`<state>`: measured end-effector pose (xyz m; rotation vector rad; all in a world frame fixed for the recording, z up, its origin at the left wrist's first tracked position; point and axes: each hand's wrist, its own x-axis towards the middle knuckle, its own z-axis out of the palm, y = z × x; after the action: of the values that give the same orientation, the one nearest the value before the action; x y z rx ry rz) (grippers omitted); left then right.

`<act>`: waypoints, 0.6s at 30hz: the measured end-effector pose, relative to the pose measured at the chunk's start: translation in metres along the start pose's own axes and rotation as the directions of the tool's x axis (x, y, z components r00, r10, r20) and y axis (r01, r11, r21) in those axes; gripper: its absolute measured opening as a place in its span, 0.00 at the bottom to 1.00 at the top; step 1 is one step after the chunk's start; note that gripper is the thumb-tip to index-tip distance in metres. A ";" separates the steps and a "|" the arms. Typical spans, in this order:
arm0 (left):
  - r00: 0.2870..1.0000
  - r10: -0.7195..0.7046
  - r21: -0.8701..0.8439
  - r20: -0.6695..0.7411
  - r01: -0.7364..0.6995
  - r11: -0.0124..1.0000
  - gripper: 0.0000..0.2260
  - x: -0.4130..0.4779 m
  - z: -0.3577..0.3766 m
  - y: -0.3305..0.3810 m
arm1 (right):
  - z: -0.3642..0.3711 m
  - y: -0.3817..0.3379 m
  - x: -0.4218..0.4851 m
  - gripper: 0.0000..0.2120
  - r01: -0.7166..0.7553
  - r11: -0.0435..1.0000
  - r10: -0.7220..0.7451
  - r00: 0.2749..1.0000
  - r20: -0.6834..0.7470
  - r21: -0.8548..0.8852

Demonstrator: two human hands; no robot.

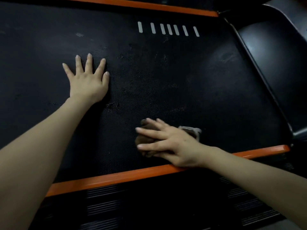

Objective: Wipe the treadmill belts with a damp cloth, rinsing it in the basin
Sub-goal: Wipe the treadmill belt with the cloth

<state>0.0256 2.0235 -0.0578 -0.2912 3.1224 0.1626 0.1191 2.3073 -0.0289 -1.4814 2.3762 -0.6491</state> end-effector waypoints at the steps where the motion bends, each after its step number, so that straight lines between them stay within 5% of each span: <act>1: 1.000 0.000 0.002 0.001 0.000 1.000 0.24 0.000 -0.001 0.000 | 0.003 -0.005 0.008 0.17 0.029 1.000 -0.029 1.000 0.007 0.010; 8: 1.000 0.016 -0.011 0.012 -0.016 1.000 0.24 0.000 -0.003 -0.005 | -0.024 0.016 -0.032 0.16 0.064 0.993 -0.083 0.977 0.196 0.100; 18: 1.000 0.012 0.002 0.024 -0.012 1.000 0.24 -0.001 -0.005 0.000 | -0.002 0.009 0.047 0.15 0.280 0.960 -0.278 0.957 0.084 -0.021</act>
<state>0.0267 2.0233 -0.0527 -0.2689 3.1013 0.1620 0.0897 2.2689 -0.0311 -1.8417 2.1467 -0.6003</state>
